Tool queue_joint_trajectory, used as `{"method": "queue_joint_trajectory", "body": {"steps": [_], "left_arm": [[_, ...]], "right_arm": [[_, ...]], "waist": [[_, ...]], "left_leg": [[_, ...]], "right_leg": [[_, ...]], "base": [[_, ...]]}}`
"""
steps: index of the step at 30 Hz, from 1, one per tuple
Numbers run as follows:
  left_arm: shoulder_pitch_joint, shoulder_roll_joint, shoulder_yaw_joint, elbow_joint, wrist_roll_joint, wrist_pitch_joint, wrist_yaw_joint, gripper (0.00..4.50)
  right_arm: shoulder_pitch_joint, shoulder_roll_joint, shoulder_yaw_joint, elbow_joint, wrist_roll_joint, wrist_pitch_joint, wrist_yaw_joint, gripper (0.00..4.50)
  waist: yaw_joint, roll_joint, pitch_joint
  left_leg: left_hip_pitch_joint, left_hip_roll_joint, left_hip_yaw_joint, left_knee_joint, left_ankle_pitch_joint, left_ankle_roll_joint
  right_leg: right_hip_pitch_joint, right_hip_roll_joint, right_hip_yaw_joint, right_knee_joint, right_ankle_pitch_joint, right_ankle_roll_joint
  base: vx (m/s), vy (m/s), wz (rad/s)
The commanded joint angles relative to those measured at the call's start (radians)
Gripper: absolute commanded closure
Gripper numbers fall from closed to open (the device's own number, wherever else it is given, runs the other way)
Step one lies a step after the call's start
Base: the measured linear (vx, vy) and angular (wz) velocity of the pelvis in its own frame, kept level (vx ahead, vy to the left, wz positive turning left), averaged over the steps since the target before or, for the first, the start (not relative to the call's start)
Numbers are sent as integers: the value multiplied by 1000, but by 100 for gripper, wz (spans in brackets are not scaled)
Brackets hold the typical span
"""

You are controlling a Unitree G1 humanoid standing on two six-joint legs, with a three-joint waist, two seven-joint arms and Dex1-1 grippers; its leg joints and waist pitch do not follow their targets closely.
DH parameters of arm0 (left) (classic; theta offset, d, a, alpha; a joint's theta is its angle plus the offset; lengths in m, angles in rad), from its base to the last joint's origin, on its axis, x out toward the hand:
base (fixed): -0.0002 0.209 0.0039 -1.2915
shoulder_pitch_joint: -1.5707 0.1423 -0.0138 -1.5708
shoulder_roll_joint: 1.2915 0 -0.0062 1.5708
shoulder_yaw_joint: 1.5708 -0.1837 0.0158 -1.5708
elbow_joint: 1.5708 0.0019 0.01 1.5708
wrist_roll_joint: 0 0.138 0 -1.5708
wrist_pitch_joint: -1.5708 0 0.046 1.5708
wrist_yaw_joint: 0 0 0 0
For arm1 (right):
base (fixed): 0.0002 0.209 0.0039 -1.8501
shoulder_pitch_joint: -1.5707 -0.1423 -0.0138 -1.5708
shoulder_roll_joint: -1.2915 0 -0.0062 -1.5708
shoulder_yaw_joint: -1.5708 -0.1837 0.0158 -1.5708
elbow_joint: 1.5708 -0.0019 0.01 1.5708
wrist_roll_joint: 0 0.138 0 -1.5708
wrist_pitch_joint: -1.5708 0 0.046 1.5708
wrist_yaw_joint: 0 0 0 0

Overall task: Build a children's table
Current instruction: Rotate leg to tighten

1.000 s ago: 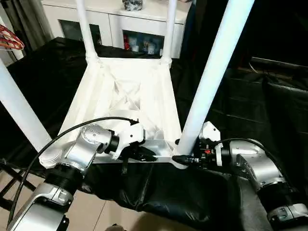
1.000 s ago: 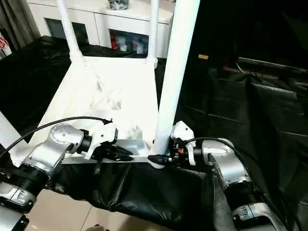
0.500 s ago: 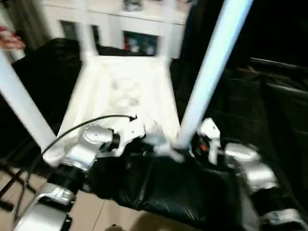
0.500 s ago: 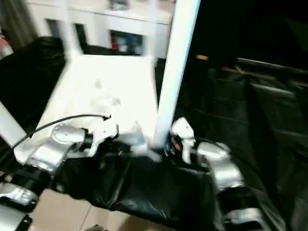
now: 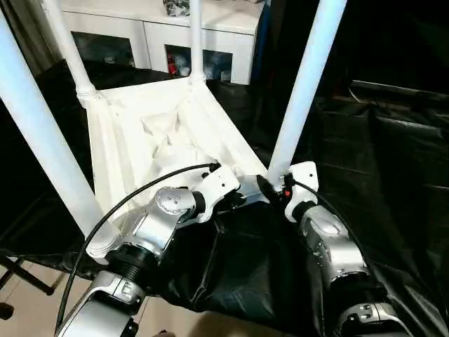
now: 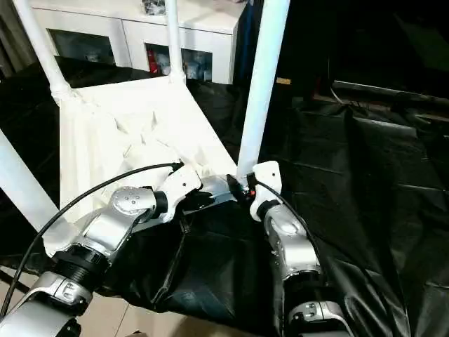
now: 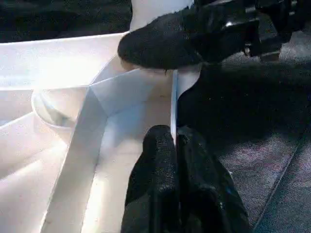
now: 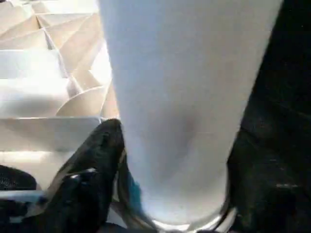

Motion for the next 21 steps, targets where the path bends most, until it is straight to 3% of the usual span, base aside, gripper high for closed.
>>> {"method": "queue_joint_trajectory", "body": {"steps": [1,8,12,20,21], "left_arm": [[-3,-52,-33,-55,-35,-14,-8,450],[23,50,-38,-92,-93,-69,-206,450],[33,110,-49,-107,-118,-101,-322,450],[21,166,-60,-88,-141,-134,-447,450],[15,174,-59,-80,-143,-139,-463,450]], "right_arm": [[16,54,112,3,-6,20,100,90],[28,-77,128,-58,37,38,319,82],[48,-175,165,-114,72,62,544,82],[66,-287,224,-170,101,76,778,82],[65,-299,231,-174,105,82,805,97]], "waist": [[1,1,-58],[1,3,-60],[5,9,-59],[20,9,-59],[23,7,-59]], "left_leg": [[-1,24,-6,-65,-224,26],[-2,23,-3,-61,-199,62],[4,27,-3,-60,-208,65],[2,31,-2,-59,-219,60],[2,30,-2,-59,-220,59]], "right_leg": [[52,-57,53,-72,-232,-159],[58,-56,53,-66,-165,-194],[55,-54,53,-63,-146,-213],[57,-56,52,-61,-165,-220],[58,-55,51,-62,-172,-219]], "base": [[0,0,0],[0,0,0],[0,0,0],[0,0,0],[0,0,0]]}}
